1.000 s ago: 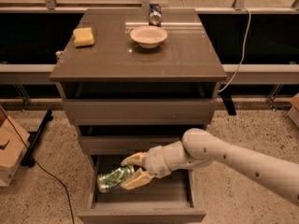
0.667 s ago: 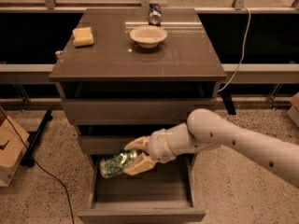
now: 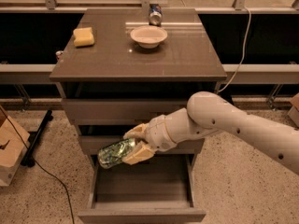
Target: Pick green can from bottom drawer and place on counter
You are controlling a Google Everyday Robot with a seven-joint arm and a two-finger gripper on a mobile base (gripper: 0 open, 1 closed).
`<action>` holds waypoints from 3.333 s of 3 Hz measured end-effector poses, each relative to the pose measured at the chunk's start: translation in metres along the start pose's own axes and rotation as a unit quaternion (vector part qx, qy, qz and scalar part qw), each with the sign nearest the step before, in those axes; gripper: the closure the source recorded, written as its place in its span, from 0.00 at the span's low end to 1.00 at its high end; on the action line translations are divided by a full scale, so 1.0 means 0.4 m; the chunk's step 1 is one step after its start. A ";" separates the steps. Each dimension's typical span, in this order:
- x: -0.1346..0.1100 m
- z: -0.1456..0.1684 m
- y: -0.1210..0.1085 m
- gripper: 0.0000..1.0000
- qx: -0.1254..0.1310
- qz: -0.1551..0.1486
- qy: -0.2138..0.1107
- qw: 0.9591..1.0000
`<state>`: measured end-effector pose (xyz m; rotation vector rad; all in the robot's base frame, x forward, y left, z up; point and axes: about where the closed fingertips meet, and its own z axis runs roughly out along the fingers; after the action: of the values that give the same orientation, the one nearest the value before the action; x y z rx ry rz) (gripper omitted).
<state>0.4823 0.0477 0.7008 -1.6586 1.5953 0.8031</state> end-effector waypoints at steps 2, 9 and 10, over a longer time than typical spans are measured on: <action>0.026 -0.017 -0.050 1.00 0.014 0.018 -0.010 1.000; -0.408 -0.536 -0.409 1.00 0.171 -0.067 0.028 0.983; -0.408 -0.536 -0.409 1.00 0.171 -0.067 0.028 0.983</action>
Offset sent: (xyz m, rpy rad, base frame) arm 0.0557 -0.0278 0.0014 0.0964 0.0191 -0.0750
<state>0.6308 -0.0337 0.9667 -1.5275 1.5395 0.3900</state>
